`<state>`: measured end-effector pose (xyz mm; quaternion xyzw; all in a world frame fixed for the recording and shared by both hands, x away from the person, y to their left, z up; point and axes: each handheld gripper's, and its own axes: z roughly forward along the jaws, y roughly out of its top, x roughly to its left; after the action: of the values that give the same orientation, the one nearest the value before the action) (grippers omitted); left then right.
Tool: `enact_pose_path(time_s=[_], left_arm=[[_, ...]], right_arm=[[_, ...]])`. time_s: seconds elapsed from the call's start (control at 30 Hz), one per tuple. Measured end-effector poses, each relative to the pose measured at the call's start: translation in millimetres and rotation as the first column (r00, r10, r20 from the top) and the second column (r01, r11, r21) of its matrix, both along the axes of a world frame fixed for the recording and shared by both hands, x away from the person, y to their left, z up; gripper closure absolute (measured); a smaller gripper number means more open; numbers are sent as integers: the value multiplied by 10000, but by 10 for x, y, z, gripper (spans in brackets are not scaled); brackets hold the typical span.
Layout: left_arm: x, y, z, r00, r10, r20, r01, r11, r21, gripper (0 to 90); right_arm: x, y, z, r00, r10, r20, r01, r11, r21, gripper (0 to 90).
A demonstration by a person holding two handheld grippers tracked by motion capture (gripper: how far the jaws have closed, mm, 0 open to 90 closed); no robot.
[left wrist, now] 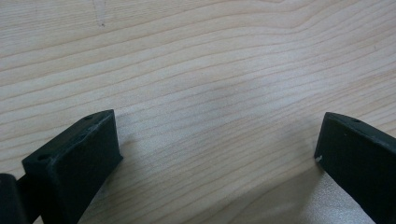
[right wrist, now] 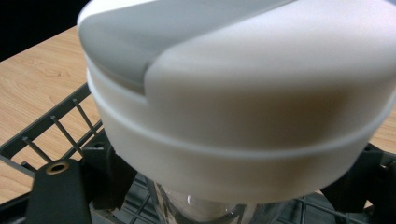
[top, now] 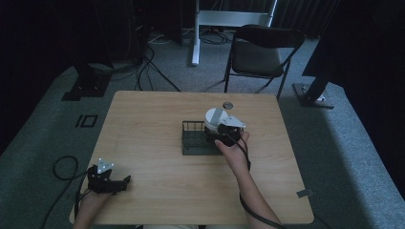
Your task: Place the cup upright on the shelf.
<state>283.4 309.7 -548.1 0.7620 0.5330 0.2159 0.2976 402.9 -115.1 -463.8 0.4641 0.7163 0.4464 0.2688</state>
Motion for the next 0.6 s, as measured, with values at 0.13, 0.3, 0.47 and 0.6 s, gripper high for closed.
enact_pose_path(time_s=[0.13, 0.3, 0.47, 0.6], left_arm=[[0, 0, 0, 10000, -2, 0, 2, 10000, 0, 1], [0, 0, 0, 10000, 0, -1, 0, 10000, -1, 1], [0, 0, 0, 10000, 0, 0, 0, 10000, -1, 1], [0, 0, 0, 10000, 0, 1, 0, 10000, 1, 2]], right_arm=[[10, 12, -13, 9999, -64, -140, 63, 10000, -51, 183], [20, 19, -46, 9995, -107, -311, 104, 9999, -101, 183], [32, 36, -86, 9991, -25, -432, 15, 9997, -243, 183], [37, 46, -101, 9981, 9, -610, -31, 9994, -356, 183]])
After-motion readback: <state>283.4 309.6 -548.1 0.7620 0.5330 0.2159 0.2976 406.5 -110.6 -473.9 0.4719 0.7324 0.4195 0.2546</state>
